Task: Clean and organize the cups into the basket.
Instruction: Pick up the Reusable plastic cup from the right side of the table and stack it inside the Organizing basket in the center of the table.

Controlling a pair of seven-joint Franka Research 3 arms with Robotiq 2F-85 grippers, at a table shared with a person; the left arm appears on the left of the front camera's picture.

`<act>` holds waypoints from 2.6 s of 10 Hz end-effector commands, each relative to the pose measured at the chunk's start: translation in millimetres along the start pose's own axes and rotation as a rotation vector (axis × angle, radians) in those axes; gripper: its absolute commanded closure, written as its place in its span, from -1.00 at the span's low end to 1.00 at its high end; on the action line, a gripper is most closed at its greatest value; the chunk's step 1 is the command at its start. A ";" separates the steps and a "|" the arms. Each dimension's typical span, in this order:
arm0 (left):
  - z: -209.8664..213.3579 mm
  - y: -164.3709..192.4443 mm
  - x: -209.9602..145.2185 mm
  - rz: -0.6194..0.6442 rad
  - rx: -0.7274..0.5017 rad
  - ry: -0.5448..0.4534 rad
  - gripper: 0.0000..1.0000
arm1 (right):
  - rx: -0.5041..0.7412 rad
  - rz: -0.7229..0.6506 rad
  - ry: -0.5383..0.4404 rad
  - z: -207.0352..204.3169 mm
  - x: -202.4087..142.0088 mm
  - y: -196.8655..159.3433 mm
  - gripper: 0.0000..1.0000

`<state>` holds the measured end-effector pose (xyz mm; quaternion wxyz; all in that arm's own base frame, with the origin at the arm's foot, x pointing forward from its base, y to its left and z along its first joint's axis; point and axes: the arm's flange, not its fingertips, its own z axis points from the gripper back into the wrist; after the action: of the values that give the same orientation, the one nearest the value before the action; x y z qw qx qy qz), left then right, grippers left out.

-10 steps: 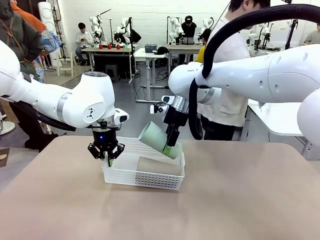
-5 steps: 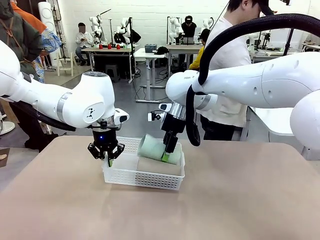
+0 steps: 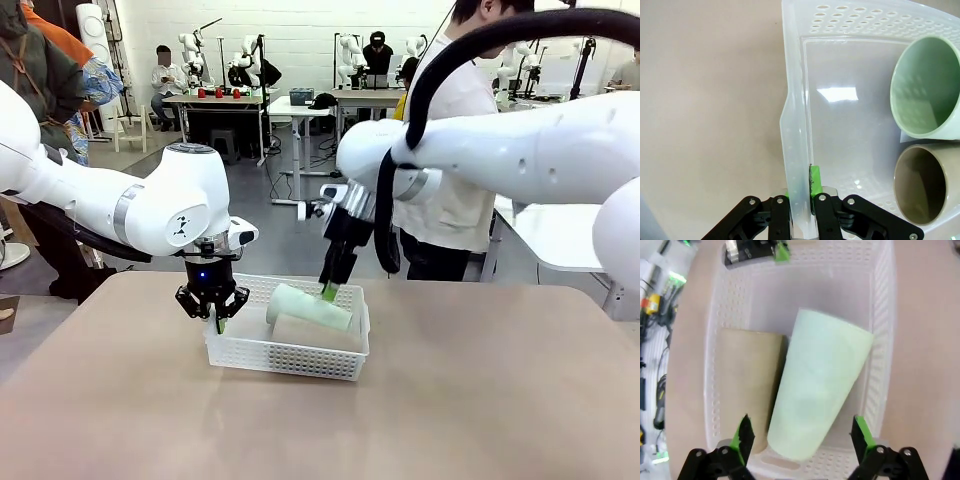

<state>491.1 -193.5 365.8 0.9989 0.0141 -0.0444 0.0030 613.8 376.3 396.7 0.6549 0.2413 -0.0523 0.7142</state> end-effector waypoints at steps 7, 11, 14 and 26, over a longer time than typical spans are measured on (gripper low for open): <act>2.7 -0.4 1.3 0.001 -0.001 -0.006 1.00 | 0.016 0.178 -0.682 174.2 -247.6 156.5 -1.00; 2.7 -0.4 1.3 0.001 -0.001 -0.006 1.00 | -0.198 0.024 -0.810 163.4 -360.1 208.0 -1.00; 2.7 -0.4 1.3 0.001 -0.001 -0.006 1.00 | -0.283 -0.145 -0.889 143.1 -425.9 230.2 -1.00; 2.7 -0.4 1.3 0.001 -0.001 -0.006 1.00 | -0.278 -0.227 -0.909 133.6 -469.1 234.9 -1.00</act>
<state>491.2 -193.2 365.6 0.9989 0.0142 -0.0442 0.0033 438.8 -137.0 375.7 0.6670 0.4421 -0.4036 0.4437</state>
